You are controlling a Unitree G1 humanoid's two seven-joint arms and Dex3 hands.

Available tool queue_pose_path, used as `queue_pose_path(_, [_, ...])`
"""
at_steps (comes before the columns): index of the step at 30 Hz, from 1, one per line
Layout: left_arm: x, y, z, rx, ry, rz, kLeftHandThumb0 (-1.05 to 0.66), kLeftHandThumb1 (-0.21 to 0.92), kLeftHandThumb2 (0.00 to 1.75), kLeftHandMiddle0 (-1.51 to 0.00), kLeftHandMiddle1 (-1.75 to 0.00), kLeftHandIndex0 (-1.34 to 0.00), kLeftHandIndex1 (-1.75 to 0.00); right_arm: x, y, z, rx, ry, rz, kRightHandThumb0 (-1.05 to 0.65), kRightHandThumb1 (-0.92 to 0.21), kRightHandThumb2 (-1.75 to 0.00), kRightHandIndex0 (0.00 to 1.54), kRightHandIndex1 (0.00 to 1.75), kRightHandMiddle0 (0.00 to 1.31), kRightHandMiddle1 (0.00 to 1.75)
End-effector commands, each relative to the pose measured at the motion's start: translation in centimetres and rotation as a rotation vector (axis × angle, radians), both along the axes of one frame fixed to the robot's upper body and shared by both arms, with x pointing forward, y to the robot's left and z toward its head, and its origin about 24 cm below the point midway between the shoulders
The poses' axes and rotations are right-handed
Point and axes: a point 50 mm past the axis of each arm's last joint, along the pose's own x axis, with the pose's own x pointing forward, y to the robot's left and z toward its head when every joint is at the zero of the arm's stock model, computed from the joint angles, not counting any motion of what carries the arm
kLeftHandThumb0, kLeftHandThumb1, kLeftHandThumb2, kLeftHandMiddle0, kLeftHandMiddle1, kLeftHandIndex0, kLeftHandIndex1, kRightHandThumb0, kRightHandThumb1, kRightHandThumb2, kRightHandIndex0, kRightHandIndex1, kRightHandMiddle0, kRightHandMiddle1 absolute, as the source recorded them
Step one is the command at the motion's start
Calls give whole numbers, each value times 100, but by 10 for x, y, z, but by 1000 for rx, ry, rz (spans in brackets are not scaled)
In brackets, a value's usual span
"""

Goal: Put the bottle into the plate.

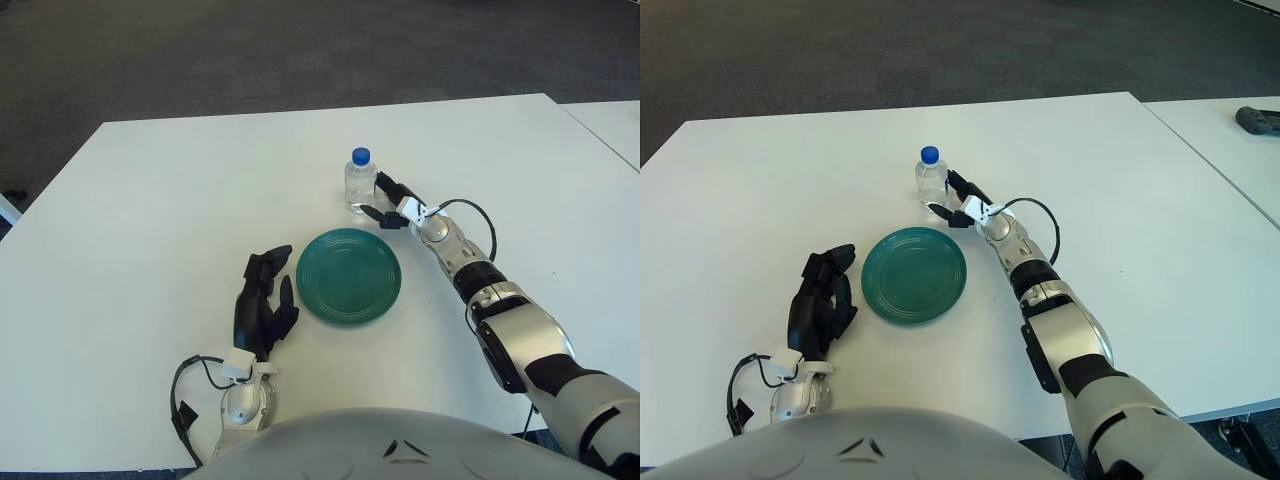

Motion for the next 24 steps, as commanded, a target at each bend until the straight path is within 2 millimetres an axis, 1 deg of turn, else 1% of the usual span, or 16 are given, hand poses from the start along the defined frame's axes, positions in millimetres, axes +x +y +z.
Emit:
queue_pose_path(1, [-23,-8,-34,-43,192,13,-76,92,66,-58,-84,-26,-108,4,13,9,22,-21,14,-105,-92,-63,0,0,0,0])
queue_pose_path(10, [-21,-11,-36,-43,195,-7,-78,92,68,-56,-85,-23,-107,13,30,15,10,5,-5,-105,-92,-60,0,0,0,0])
queue_pose_path(18, [-19,-14,-36,-61,190,-14,-74,92,67,-56,-86,-25,-108,18,43,20,-22,12,-22,-105,-92,-59,1,1,0,0])
queue_pose_path(21, [-19,-15,-36,-65,191,-10,-74,92,67,-57,-86,-24,-108,19,48,22,-27,-6,-34,-105,-92,-58,9,4,5,3])
queue_pose_path(23, [-19,-16,-36,-66,190,-8,-74,92,67,-57,-86,-23,-107,19,48,22,-28,-17,-51,-105,-92,-55,21,10,2,32])
queue_pose_path(24, [-19,-17,-36,-67,187,-8,-74,92,67,-57,-86,-23,-107,19,49,22,-28,-29,-79,-105,-92,-55,24,12,2,38])
